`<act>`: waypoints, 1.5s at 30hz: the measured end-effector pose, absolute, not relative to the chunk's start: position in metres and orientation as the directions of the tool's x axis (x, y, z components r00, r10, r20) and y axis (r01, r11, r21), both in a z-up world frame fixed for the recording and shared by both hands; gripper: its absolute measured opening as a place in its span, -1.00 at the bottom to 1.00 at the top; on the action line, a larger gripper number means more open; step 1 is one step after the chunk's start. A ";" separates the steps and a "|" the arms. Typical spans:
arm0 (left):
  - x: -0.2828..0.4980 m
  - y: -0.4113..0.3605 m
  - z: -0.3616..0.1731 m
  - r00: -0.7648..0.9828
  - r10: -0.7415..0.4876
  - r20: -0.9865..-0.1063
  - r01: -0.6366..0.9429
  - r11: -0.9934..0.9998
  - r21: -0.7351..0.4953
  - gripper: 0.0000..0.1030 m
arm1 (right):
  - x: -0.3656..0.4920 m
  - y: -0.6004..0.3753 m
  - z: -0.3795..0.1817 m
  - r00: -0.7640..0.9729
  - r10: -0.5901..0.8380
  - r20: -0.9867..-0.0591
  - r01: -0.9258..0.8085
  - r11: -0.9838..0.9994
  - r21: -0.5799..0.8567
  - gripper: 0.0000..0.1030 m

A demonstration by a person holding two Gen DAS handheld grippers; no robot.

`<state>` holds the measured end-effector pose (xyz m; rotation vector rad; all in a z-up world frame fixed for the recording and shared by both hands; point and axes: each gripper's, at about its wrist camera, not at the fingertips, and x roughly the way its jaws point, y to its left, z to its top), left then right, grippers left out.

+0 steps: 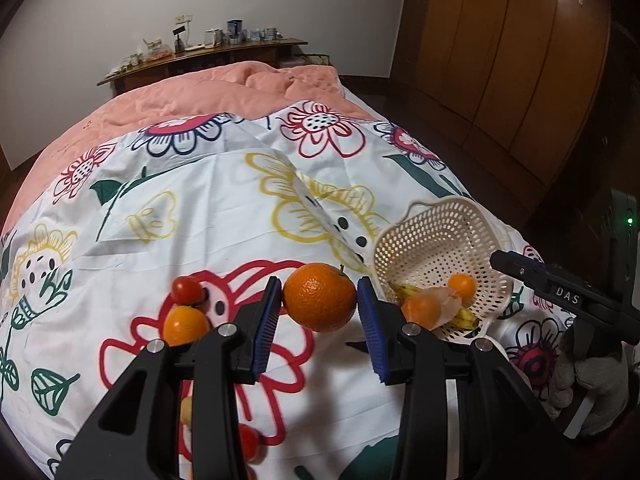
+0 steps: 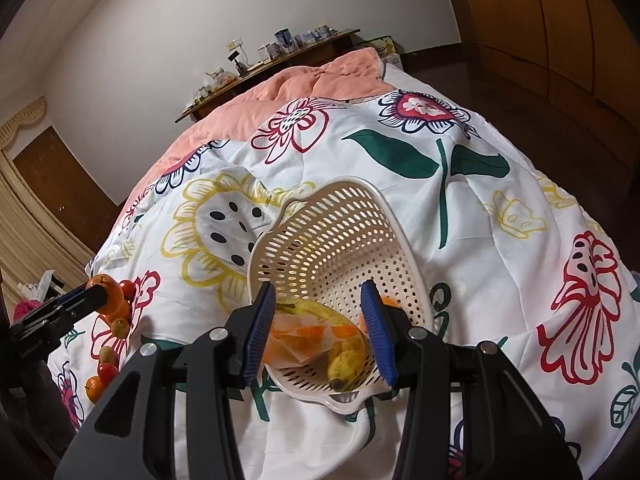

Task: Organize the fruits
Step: 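Carry the orange into the basket and open the right gripper, then carry the held orange into the basket and open the left gripper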

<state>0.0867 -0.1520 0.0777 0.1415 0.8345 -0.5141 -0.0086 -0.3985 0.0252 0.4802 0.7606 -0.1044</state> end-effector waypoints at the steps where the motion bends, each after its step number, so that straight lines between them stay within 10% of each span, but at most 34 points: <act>1: 0.086 -0.155 0.078 0.555 -0.381 -0.740 0.493 0.866 -0.076 -0.22 | -0.009 -0.400 0.025 0.726 0.080 -0.683 0.264 0.885 0.384 -0.12; 28: 0.095 -0.279 0.053 0.435 -0.425 -0.794 0.644 0.763 -0.055 -0.22 | -0.020 -0.406 0.025 0.723 -0.075 -0.687 0.309 0.924 0.224 -0.12; 45: 0.100 -0.266 0.059 0.484 -0.401 -0.778 0.594 0.803 -0.044 0.18 | -0.022 -0.396 0.032 0.725 -0.113 -0.679 0.310 0.935 0.175 0.00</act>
